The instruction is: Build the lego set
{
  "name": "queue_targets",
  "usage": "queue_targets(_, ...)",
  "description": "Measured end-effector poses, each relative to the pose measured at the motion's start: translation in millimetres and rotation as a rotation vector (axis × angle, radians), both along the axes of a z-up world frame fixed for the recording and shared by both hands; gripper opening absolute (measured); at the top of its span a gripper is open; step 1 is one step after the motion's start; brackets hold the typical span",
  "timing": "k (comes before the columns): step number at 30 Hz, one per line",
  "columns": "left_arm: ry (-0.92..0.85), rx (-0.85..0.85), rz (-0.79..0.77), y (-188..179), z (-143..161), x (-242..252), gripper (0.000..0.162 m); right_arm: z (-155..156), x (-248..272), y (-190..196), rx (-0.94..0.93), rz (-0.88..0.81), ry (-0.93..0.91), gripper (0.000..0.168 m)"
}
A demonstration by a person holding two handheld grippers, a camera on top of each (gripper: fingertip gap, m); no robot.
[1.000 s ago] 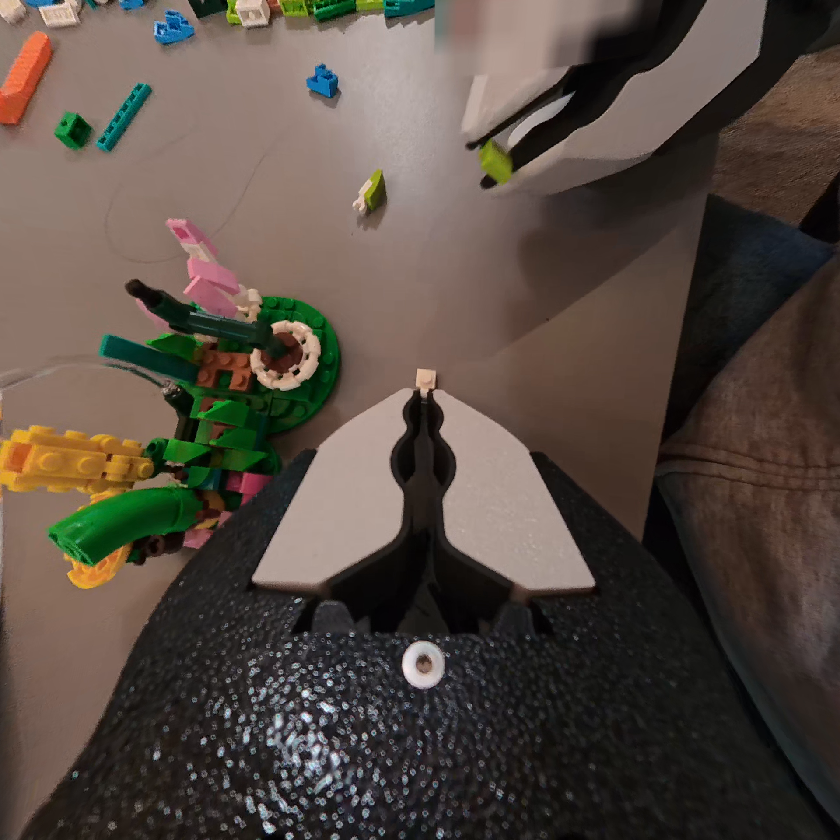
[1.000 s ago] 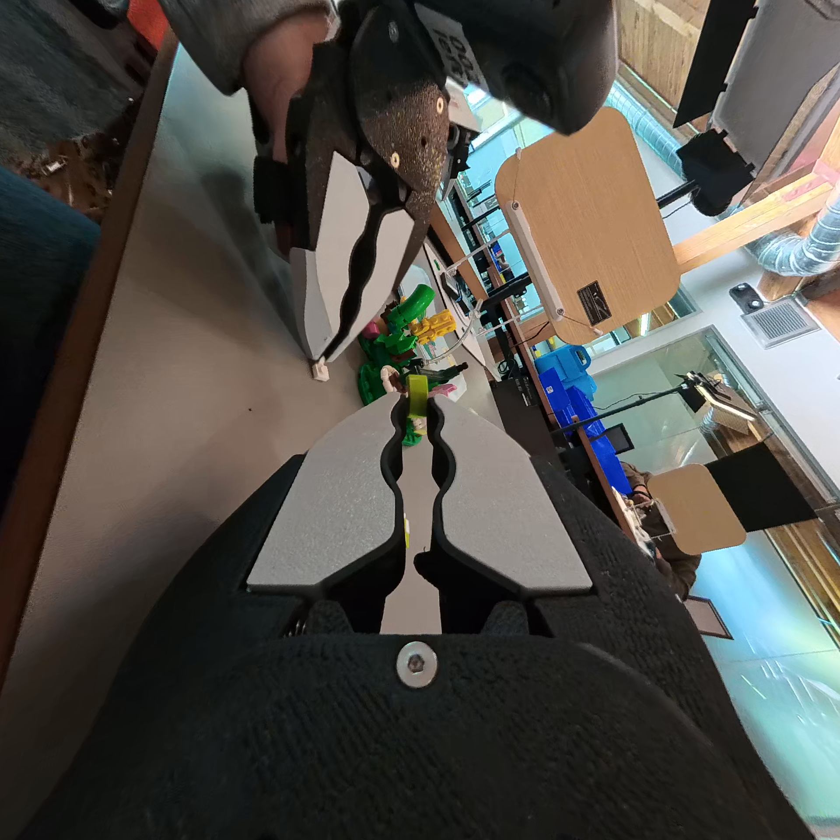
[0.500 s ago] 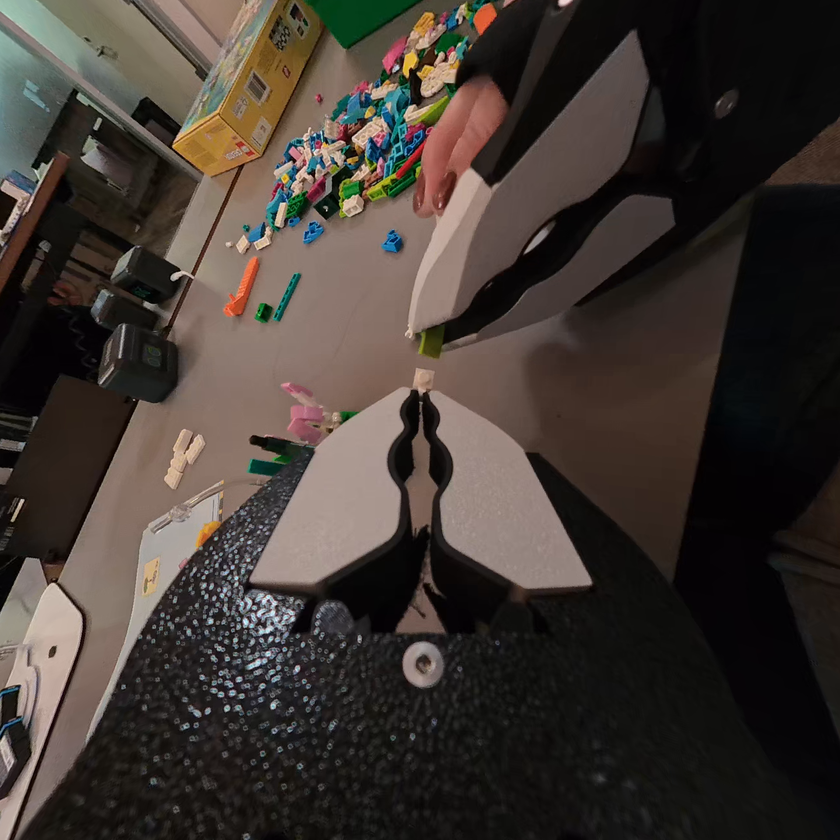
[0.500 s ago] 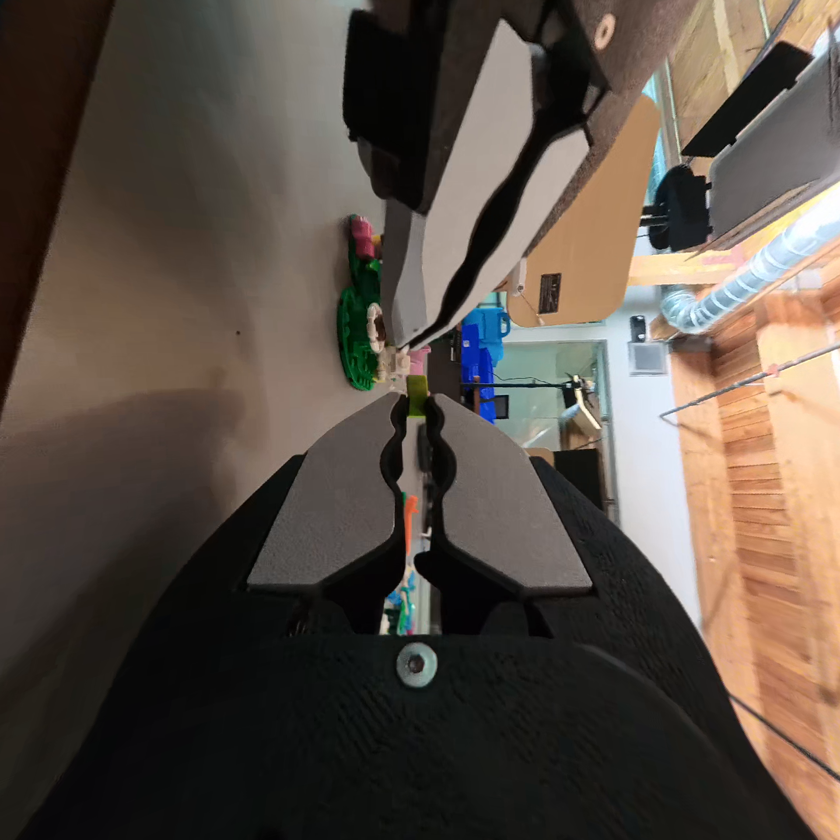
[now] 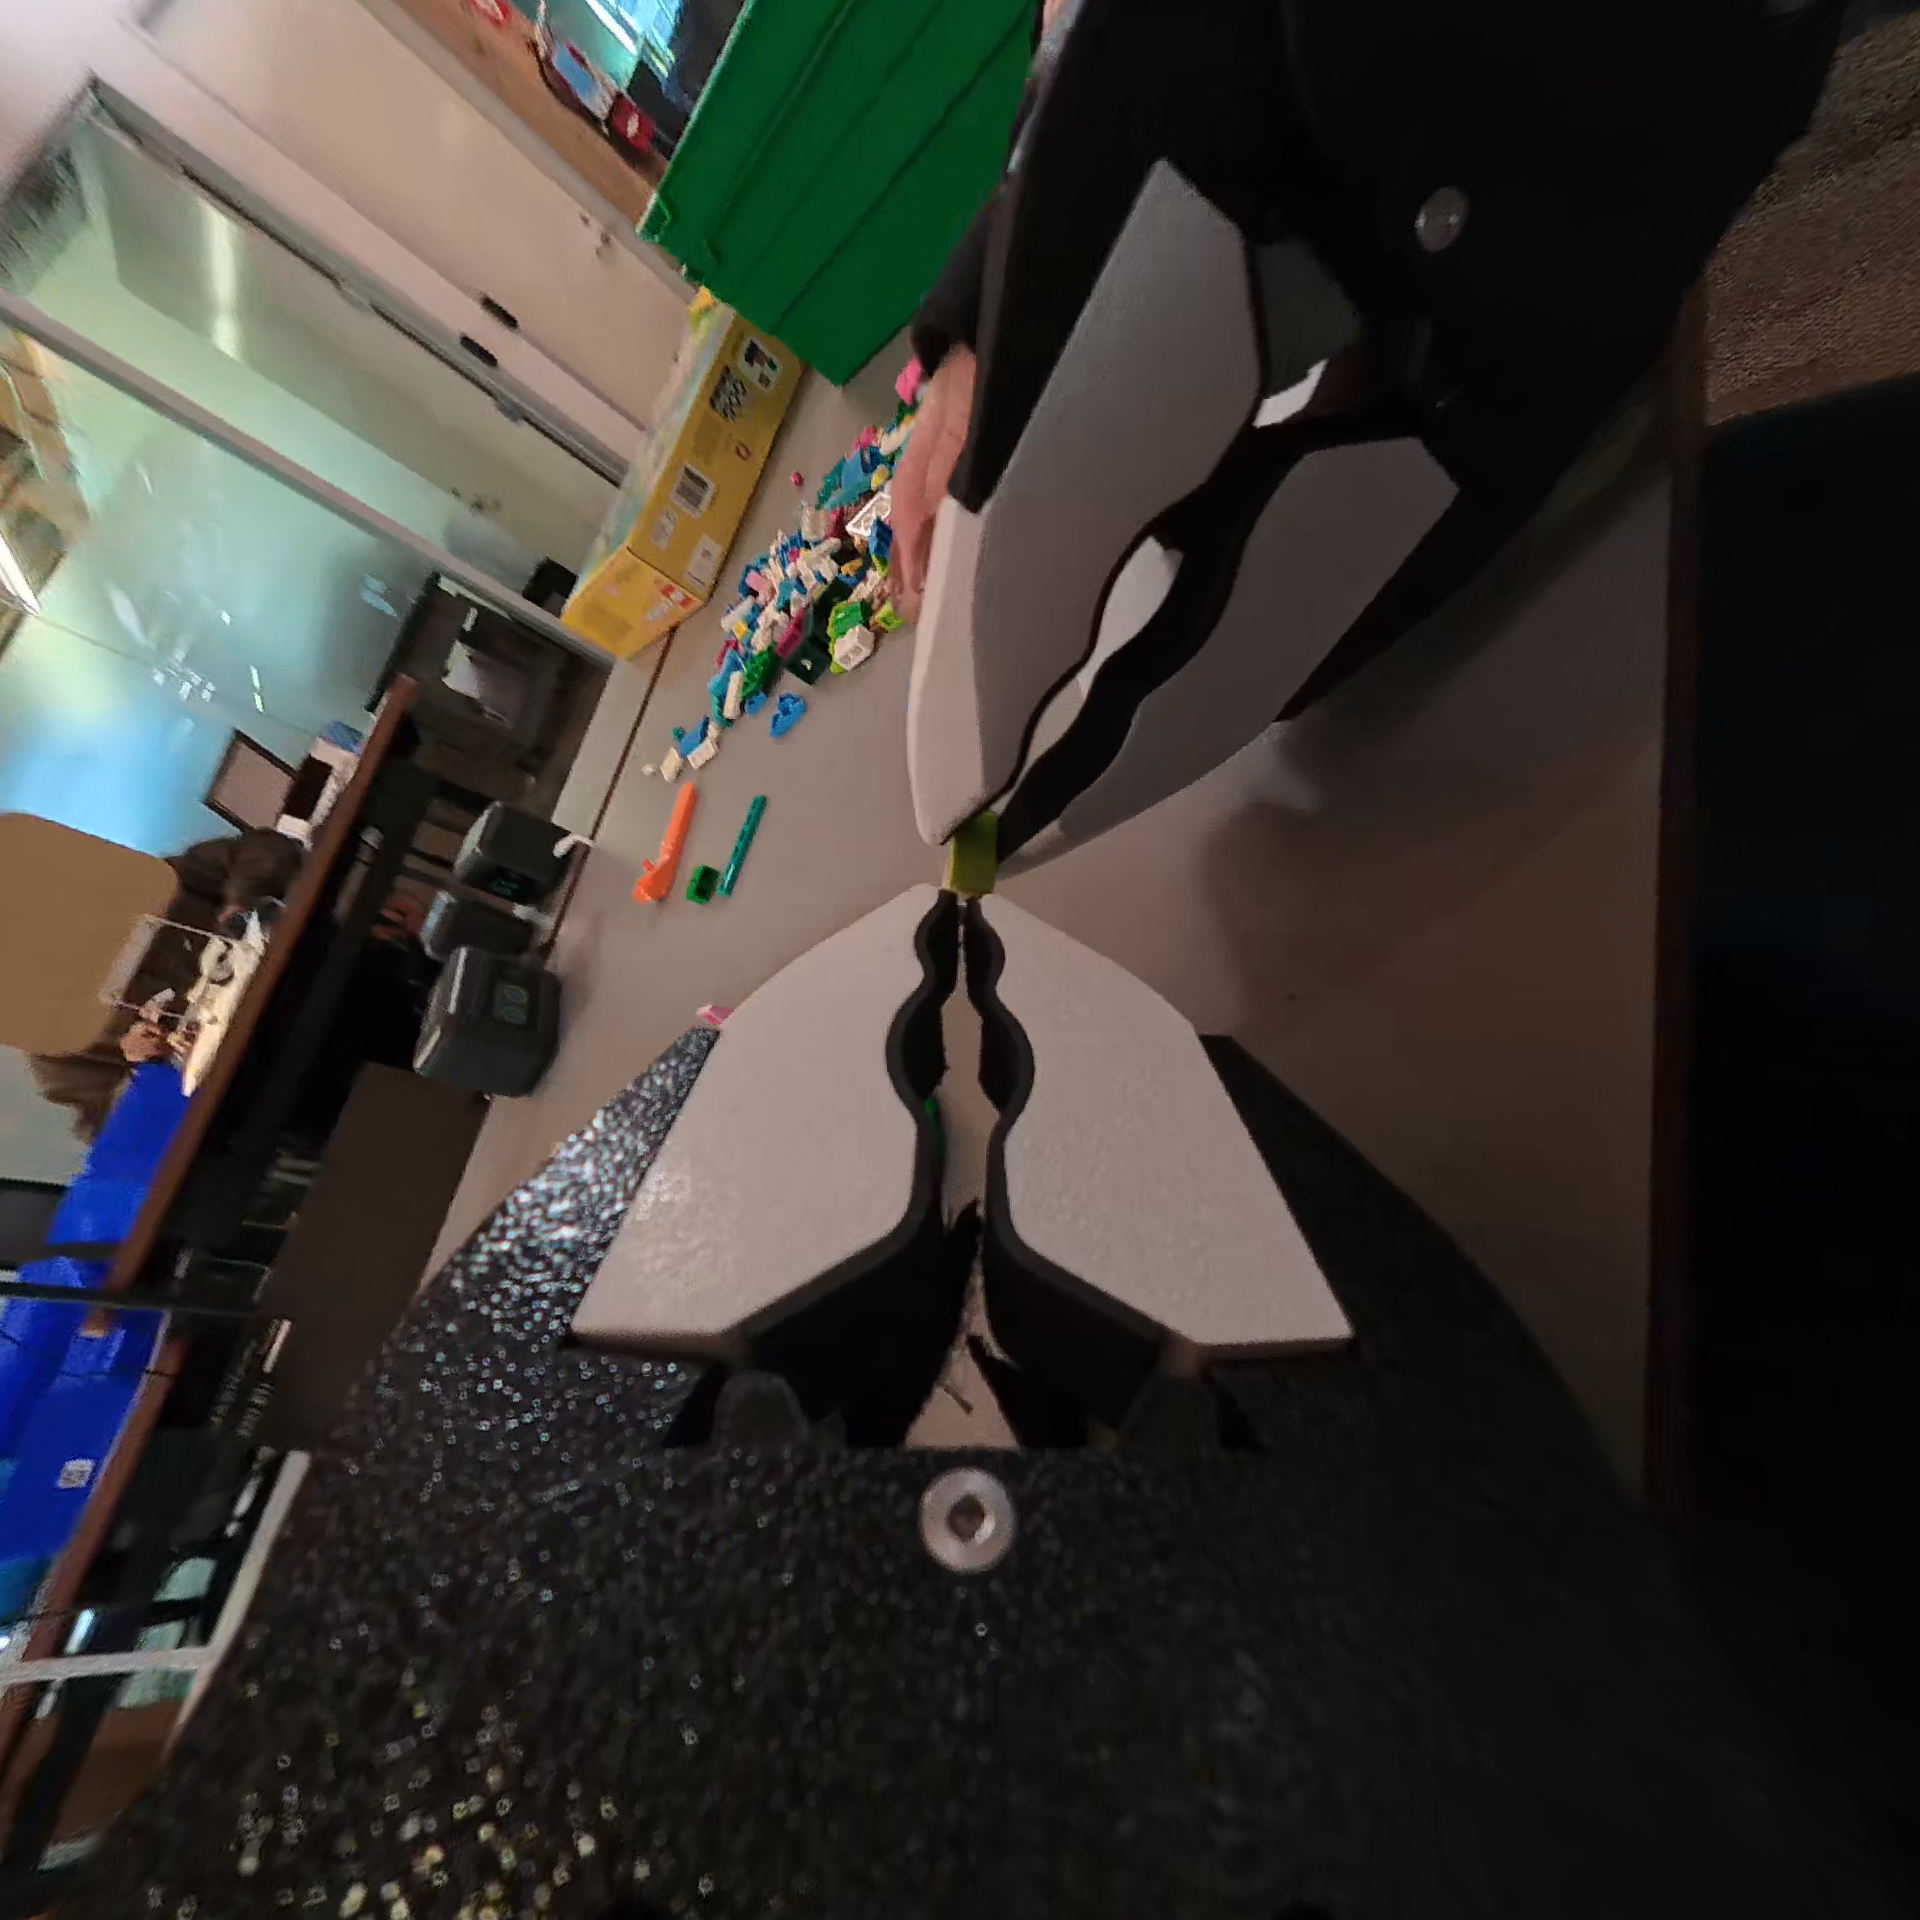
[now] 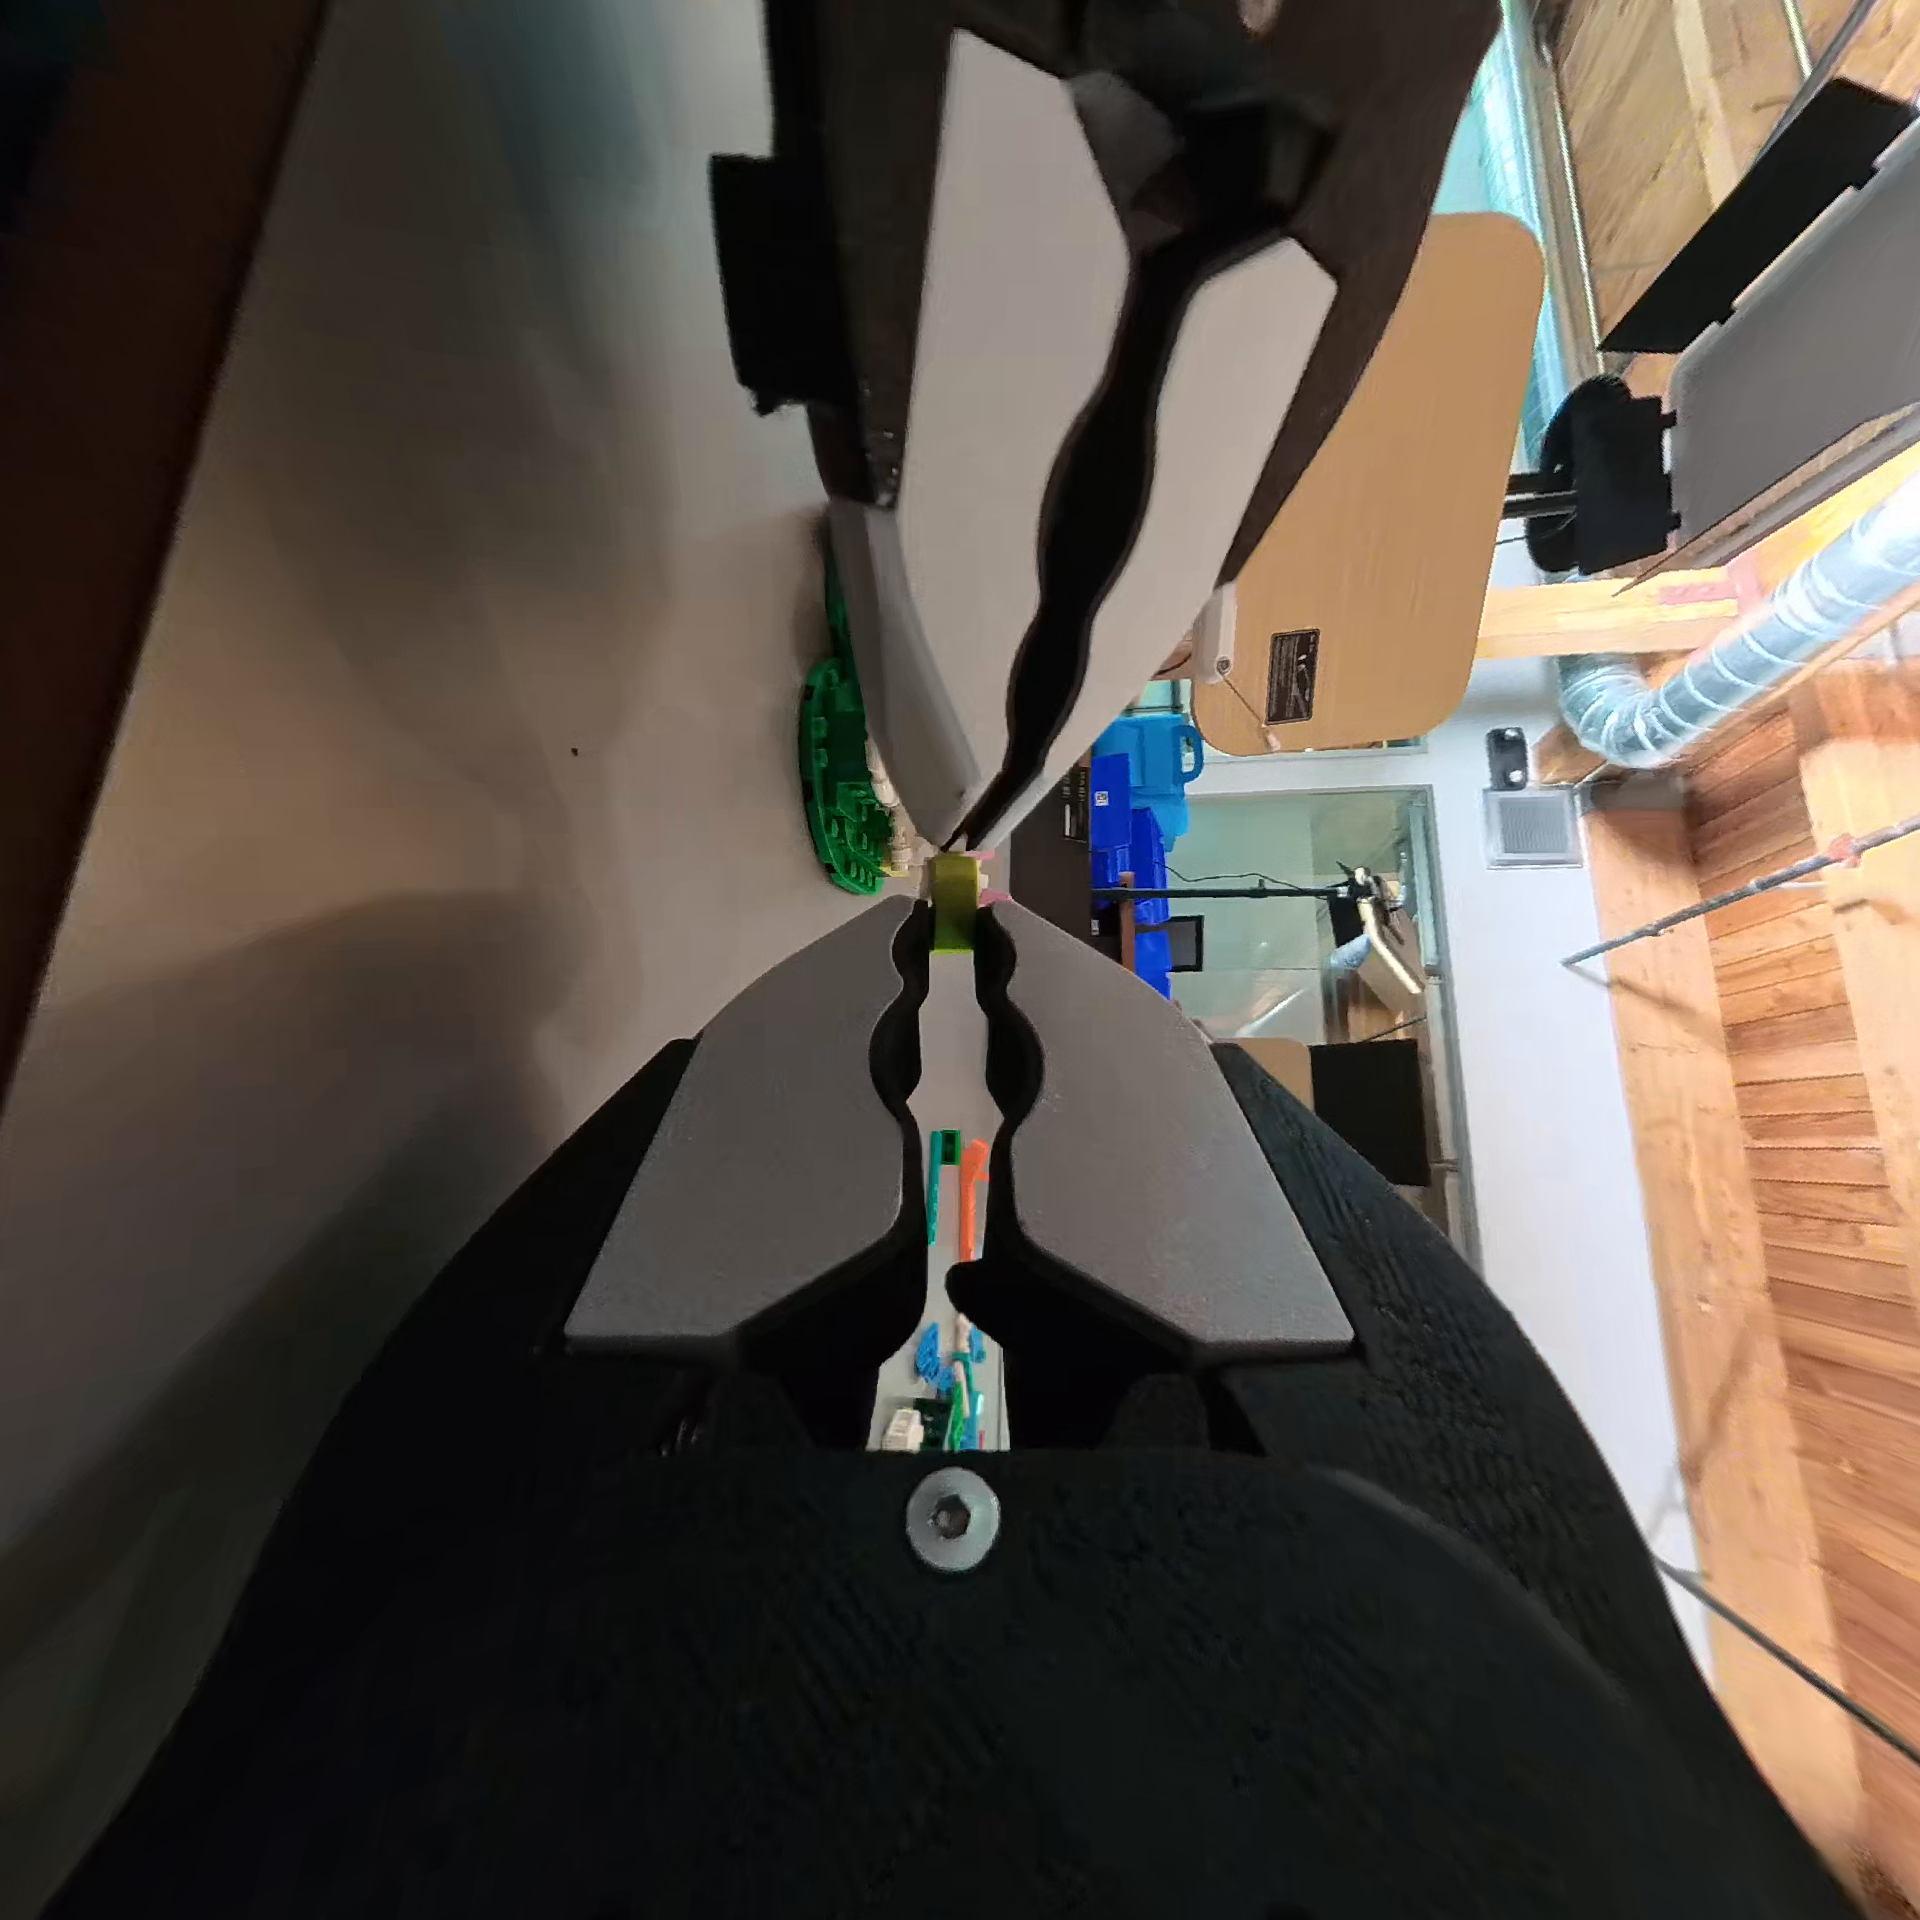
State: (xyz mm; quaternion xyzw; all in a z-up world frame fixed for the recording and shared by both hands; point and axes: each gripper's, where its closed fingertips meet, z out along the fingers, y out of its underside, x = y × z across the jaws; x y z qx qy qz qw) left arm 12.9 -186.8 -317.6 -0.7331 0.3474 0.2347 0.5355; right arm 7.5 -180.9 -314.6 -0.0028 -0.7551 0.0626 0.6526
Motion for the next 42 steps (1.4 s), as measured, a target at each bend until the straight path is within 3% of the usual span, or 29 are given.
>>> queue_targets(5,0.041,0.068,-0.052,-2,4,5,0.000,2,2,-1,-0.029,0.025,0.009,0.007)
queue_targets(15,-0.045,0.187,-0.173,-10,25,19,0.001,20,11,-11,-0.181,0.160,0.053,0.007)
queue_targets(42,-0.312,0.265,-0.390,-20,49,47,0.001,39,28,-26,-0.422,0.400,0.069,0.007)
